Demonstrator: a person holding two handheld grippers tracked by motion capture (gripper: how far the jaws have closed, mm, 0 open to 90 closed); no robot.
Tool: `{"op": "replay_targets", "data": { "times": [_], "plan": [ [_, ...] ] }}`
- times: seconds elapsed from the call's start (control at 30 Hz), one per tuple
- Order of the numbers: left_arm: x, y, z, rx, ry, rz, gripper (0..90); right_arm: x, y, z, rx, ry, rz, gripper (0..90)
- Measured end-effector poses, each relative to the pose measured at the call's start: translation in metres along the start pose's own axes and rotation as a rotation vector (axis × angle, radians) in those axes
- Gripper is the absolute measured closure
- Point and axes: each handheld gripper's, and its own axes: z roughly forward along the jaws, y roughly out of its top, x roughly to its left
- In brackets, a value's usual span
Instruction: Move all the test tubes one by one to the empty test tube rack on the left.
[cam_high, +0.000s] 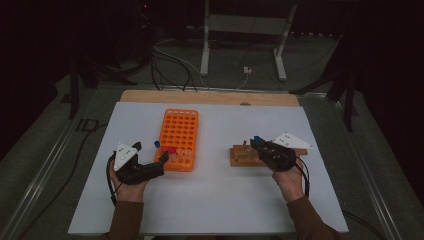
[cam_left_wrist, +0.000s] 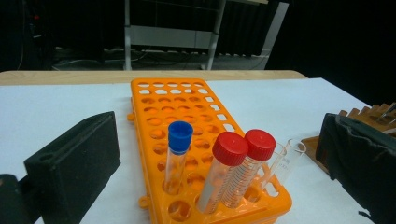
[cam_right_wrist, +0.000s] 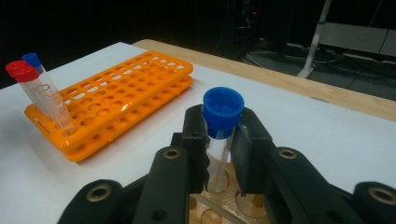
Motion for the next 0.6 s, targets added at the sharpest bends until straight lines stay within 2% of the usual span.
{"op": "replay_targets", "data": {
  "times": [0.27,0.6],
  "plan": [
    [0.000,0.001,-0.001,-0.007,0.000,-0.002,0.7,-0.002,0.004,-0.006,-0.026,0.003,0.012,76.6],
    [-0.006,0.005,-0.003,-0.017,-0.006,0.018,0.7,-0.007,0.010,-0.016,-0.063,0.000,0.031,76.6]
  ]
}}
